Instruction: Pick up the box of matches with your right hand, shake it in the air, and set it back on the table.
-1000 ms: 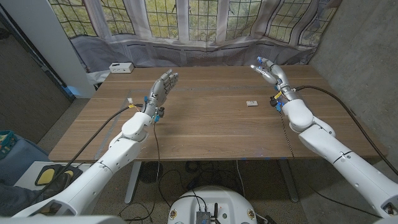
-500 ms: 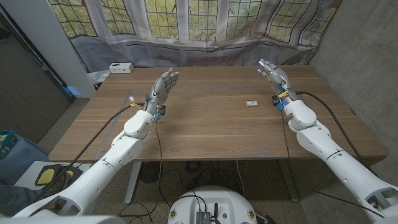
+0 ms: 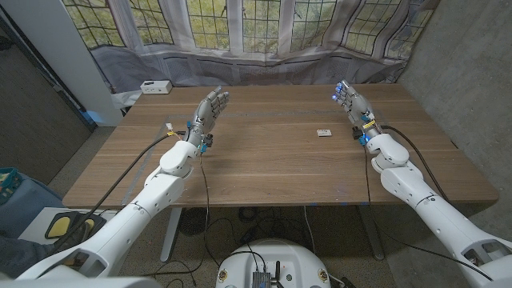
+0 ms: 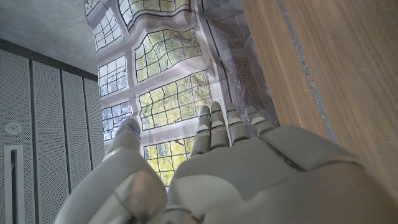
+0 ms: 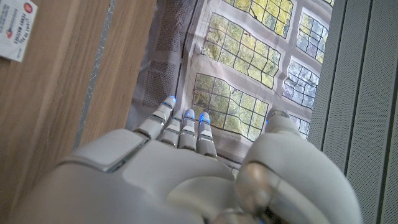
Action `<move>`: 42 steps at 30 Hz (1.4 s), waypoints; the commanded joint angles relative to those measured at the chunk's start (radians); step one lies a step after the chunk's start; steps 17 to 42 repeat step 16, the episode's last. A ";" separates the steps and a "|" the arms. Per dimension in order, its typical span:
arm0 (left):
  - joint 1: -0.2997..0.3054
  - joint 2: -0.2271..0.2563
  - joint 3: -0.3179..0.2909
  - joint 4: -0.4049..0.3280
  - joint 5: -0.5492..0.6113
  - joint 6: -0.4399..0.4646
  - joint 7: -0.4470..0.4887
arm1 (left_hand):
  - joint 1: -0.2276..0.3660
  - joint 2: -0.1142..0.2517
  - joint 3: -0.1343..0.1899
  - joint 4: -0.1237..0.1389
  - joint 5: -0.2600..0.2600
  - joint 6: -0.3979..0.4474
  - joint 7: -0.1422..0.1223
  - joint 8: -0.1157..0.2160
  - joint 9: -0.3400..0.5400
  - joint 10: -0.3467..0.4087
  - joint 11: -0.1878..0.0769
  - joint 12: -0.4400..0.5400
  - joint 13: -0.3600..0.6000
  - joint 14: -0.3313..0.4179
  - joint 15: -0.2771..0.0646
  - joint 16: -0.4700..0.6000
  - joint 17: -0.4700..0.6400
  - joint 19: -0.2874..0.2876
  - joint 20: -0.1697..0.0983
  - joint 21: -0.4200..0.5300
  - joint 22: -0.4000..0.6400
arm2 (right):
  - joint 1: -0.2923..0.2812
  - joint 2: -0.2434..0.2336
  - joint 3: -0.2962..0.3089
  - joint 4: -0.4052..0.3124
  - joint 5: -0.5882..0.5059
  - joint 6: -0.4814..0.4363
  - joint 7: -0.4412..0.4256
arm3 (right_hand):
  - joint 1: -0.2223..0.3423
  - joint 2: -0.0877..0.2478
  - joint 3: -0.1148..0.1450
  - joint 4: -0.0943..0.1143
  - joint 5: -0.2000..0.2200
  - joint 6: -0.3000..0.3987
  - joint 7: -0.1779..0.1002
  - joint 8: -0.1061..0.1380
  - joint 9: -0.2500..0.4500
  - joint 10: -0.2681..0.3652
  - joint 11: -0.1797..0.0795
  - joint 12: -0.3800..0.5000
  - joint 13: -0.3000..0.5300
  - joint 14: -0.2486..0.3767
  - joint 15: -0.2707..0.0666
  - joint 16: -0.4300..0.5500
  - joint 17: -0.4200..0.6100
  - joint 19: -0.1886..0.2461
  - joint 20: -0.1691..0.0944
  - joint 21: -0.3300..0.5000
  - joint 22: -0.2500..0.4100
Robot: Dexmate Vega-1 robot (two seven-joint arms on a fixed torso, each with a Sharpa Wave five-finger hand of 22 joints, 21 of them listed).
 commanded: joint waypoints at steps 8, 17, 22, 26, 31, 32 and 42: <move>0.010 -0.004 -0.001 -0.003 -0.003 -0.002 0.011 | 0.007 0.002 0.007 -0.001 0.002 -0.008 -0.002 -0.002 0.004 -0.001 0.003 -0.002 0.003 0.001 0.005 0.000 0.005 0.004 -0.001 0.002 0.004 | 0.010 0.011 -0.004 0.048 0.046 -0.010 0.039 | -0.024 -0.006 -0.010 0.007 0.004 -0.001 0.010 0.000 -0.001 -0.003 0.000 -0.001 -0.001 -0.004 0.001 0.000 0.004 -0.008 0.002 -0.003 0.003; 0.011 -0.009 -0.005 0.011 -0.012 -0.018 0.000 | 0.007 0.002 0.007 -0.001 0.002 -0.005 -0.006 0.000 0.004 0.001 -0.002 -0.001 0.003 0.002 0.005 0.000 0.005 0.003 0.002 0.001 0.004 | 0.013 0.015 -0.014 0.045 0.035 -0.020 0.026 | -0.036 -0.008 -0.015 0.010 0.005 0.004 0.012 0.001 -0.002 0.001 0.003 0.002 -0.001 -0.002 0.001 0.002 0.003 -0.010 0.003 -0.002 0.003; 0.011 -0.009 -0.005 0.011 -0.012 -0.018 0.000 | 0.007 0.002 0.007 -0.001 0.002 -0.005 -0.006 0.000 0.004 0.001 -0.002 -0.001 0.003 0.002 0.005 0.000 0.005 0.003 0.002 0.001 0.004 | 0.013 0.015 -0.014 0.045 0.035 -0.020 0.026 | -0.036 -0.008 -0.015 0.010 0.005 0.004 0.012 0.001 -0.002 0.001 0.003 0.002 -0.001 -0.002 0.001 0.002 0.003 -0.010 0.003 -0.002 0.003; 0.011 -0.009 -0.005 0.011 -0.012 -0.018 0.000 | 0.007 0.002 0.007 -0.001 0.002 -0.005 -0.006 0.000 0.004 0.001 -0.002 -0.001 0.003 0.002 0.005 0.000 0.005 0.003 0.002 0.001 0.004 | 0.013 0.015 -0.014 0.045 0.035 -0.020 0.026 | -0.036 -0.008 -0.015 0.010 0.005 0.004 0.012 0.001 -0.002 0.001 0.003 0.002 -0.001 -0.002 0.001 0.002 0.003 -0.010 0.003 -0.002 0.003; 0.011 -0.009 -0.005 0.011 -0.012 -0.018 0.000 | 0.007 0.002 0.007 -0.001 0.002 -0.005 -0.006 0.000 0.004 0.001 -0.002 -0.001 0.003 0.002 0.005 0.000 0.005 0.003 0.002 0.001 0.004 | 0.013 0.015 -0.014 0.045 0.035 -0.020 0.026 | -0.036 -0.008 -0.015 0.010 0.005 0.004 0.012 0.001 -0.002 0.001 0.003 0.002 -0.001 -0.002 0.001 0.002 0.003 -0.010 0.003 -0.002 0.003; 0.011 -0.009 -0.005 0.011 -0.012 -0.018 0.000 | 0.007 0.002 0.007 -0.001 0.002 -0.005 -0.006 0.000 0.004 0.001 -0.002 -0.001 0.003 0.002 0.005 0.000 0.005 0.003 0.002 0.001 0.004 | 0.013 0.015 -0.014 0.045 0.035 -0.020 0.026 | -0.036 -0.008 -0.015 0.010 0.005 0.004 0.012 0.001 -0.002 0.001 0.003 0.002 -0.001 -0.002 0.001 0.002 0.003 -0.010 0.003 -0.002 0.003; 0.011 -0.009 -0.005 0.011 -0.012 -0.018 0.000 | 0.007 0.002 0.007 -0.001 0.002 -0.005 -0.006 0.000 0.004 0.001 -0.002 -0.001 0.003 0.002 0.005 0.000 0.005 0.003 0.002 0.001 0.004 | 0.013 0.015 -0.014 0.045 0.035 -0.020 0.026 | -0.036 -0.008 -0.015 0.010 0.005 0.004 0.012 0.001 -0.002 0.001 0.003 0.002 -0.001 -0.002 0.001 0.002 0.003 -0.010 0.003 -0.002 0.003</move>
